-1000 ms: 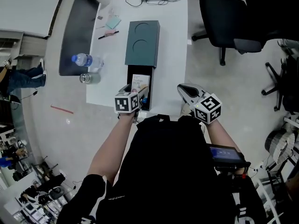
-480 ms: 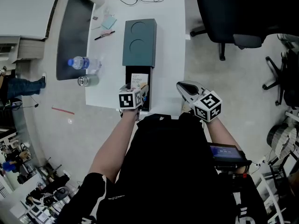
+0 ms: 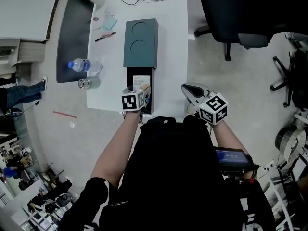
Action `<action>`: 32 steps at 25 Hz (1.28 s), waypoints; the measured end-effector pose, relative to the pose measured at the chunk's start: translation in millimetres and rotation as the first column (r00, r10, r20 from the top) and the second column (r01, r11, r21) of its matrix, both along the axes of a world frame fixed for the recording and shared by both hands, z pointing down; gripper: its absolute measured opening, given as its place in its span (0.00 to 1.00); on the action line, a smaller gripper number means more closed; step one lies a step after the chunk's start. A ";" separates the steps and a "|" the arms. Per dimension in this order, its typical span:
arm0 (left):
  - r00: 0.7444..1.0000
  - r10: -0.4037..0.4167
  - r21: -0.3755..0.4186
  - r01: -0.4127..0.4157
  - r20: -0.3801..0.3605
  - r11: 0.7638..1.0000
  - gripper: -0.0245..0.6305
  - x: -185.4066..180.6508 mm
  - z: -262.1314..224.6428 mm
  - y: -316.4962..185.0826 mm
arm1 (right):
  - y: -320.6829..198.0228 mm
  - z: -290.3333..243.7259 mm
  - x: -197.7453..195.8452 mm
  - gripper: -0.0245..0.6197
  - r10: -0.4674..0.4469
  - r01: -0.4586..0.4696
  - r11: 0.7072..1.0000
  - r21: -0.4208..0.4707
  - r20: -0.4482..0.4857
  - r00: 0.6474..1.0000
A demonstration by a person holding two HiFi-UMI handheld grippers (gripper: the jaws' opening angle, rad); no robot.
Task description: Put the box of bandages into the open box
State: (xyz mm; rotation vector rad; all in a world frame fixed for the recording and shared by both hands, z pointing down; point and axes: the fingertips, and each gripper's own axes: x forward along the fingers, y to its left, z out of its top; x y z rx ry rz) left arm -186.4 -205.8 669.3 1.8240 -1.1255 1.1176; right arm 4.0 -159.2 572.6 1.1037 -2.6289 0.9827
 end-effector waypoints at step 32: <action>0.963 -0.112 0.422 0.210 -0.245 0.882 0.15 -6.0 -110.4 68.4 | 31.9 -42.1 -8.1 0.08 -0.195 0.201 0.965 0.170 -0.053 0.979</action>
